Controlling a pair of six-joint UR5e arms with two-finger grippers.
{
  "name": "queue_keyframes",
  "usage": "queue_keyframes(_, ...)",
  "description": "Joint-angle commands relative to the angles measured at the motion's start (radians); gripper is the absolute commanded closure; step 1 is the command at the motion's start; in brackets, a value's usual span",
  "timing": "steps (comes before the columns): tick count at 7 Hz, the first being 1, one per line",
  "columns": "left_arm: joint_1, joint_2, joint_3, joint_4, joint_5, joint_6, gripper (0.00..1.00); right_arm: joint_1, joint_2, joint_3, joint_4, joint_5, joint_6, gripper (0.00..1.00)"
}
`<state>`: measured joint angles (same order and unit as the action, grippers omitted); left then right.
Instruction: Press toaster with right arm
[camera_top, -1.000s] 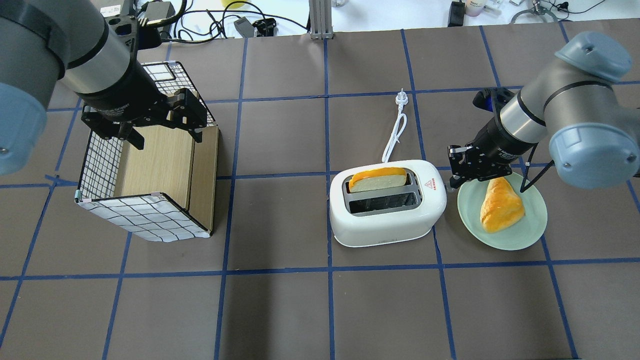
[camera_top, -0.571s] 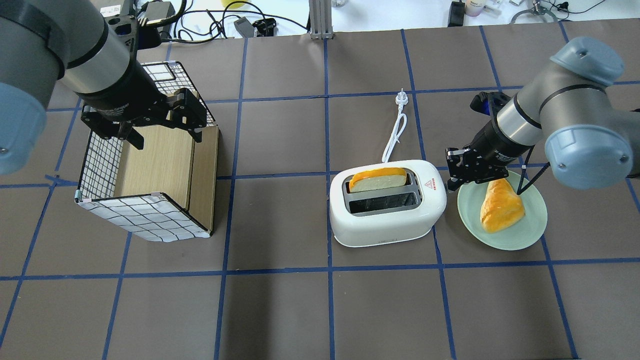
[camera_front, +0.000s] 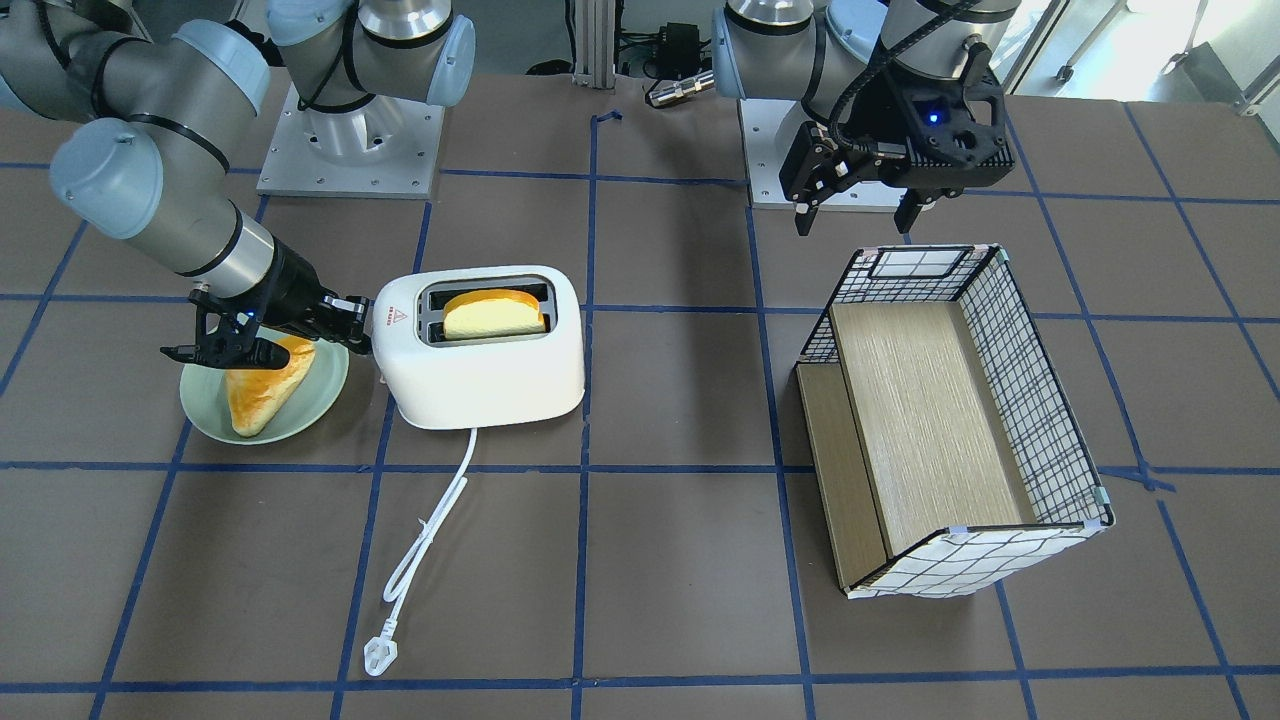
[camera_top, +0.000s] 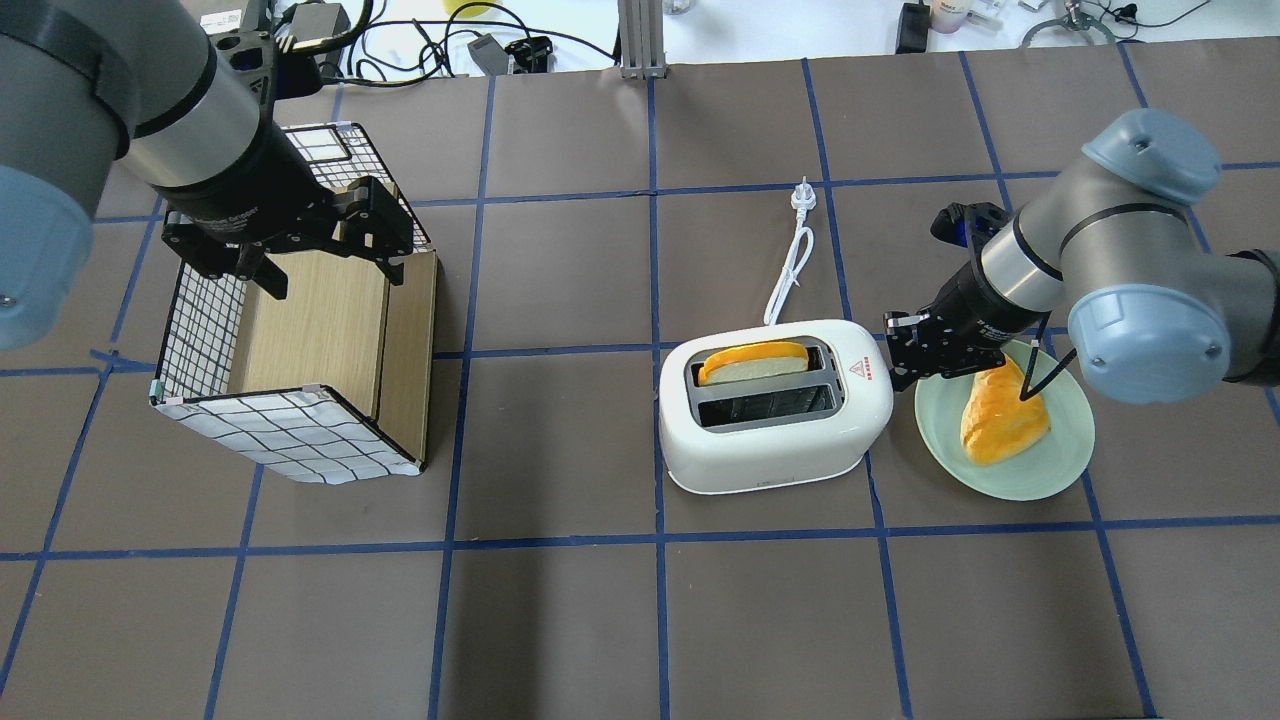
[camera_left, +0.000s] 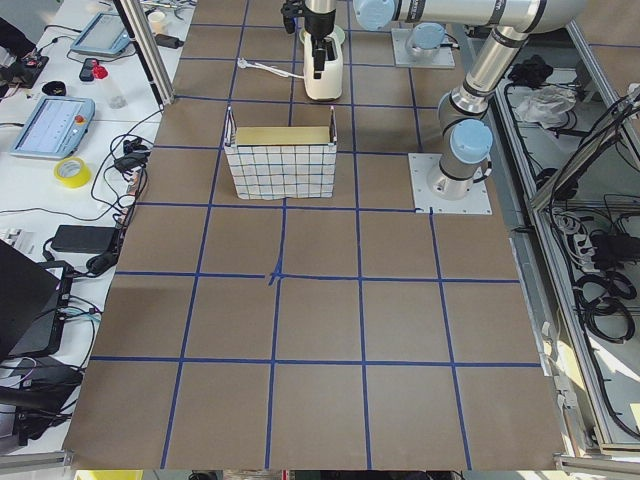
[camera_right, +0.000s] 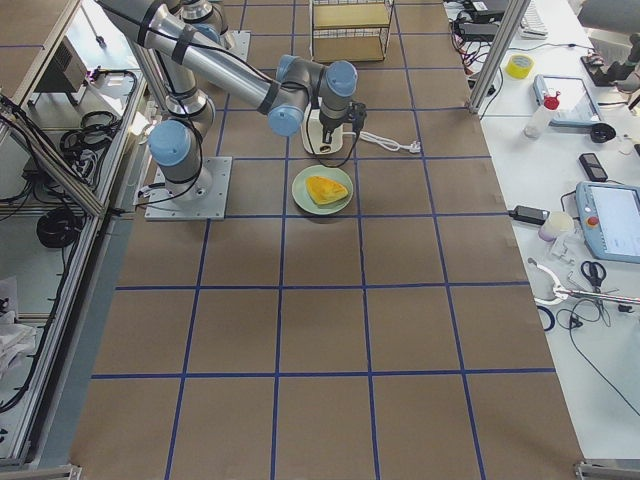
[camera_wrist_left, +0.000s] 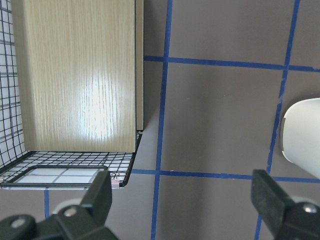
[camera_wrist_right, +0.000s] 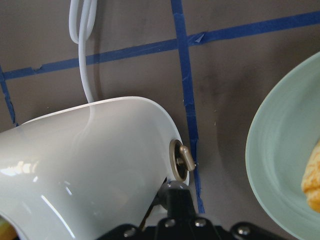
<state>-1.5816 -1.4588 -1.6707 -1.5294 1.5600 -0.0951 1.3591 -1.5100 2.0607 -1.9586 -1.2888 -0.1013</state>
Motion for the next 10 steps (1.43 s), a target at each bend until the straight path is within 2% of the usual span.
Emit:
queue_keyframes(1, 0.000, 0.000, -0.001, 0.000, 0.000, 0.000, 0.00, 0.000, 0.008, 0.004, -0.006, 0.000, -0.001, 1.00)
queue_keyframes(7, 0.000, 0.000, -0.001, 0.000, 0.000, 0.000, 0.00, 0.000, 0.021, 0.006, -0.026, -0.001, 0.005, 1.00)
queue_keyframes(10, 0.000, 0.000, 0.000, 0.000, -0.002, 0.000, 0.00, 0.000, -0.004, -0.027, -0.005, -0.024, 0.043, 1.00)
